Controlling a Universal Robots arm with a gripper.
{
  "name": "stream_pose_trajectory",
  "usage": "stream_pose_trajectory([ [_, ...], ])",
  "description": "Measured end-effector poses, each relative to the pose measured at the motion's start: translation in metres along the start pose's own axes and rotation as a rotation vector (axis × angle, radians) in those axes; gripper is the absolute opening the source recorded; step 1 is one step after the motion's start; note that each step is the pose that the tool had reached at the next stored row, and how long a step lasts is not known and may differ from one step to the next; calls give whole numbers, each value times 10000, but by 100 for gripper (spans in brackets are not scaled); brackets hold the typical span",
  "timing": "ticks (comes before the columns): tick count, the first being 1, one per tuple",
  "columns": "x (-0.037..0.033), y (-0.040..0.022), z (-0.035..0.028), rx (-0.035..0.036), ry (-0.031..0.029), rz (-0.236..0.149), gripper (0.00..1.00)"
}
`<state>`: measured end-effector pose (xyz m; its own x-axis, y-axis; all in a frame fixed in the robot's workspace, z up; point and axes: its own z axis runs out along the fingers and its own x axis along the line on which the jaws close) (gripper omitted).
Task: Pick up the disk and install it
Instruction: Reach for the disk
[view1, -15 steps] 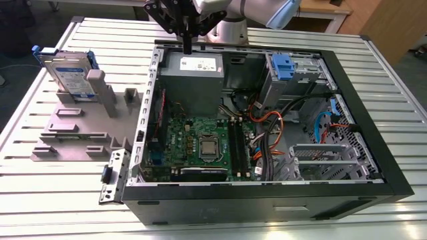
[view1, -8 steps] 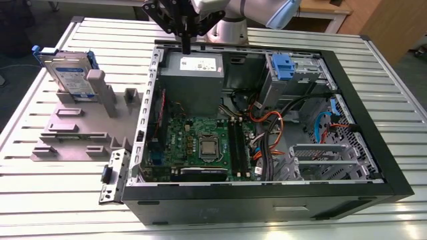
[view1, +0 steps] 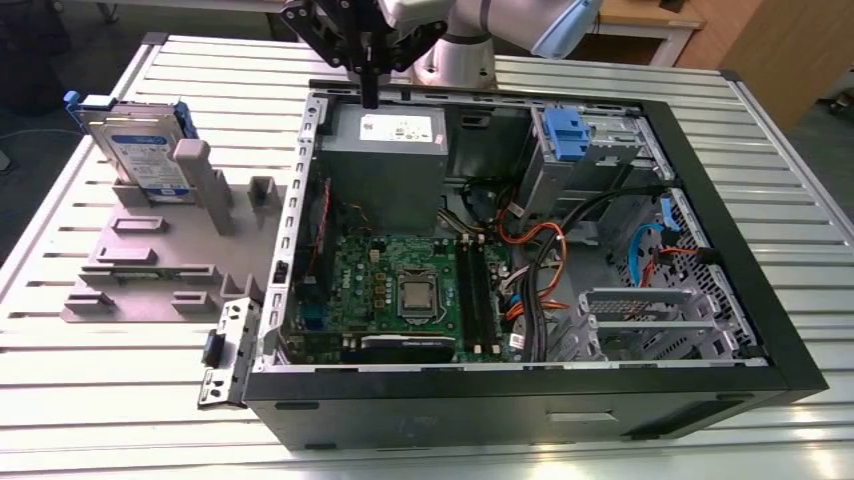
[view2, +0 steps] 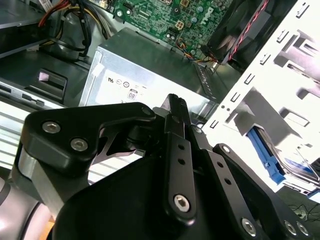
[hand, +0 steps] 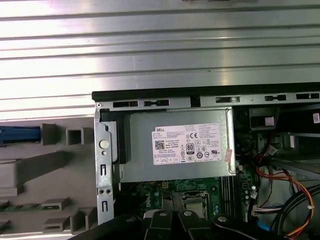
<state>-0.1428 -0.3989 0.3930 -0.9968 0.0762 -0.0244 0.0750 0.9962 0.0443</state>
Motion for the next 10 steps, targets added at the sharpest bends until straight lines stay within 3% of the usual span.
stream_pose_trajectory([
  [10, 21, -2, 0, 0, 0, 1, 11],
])
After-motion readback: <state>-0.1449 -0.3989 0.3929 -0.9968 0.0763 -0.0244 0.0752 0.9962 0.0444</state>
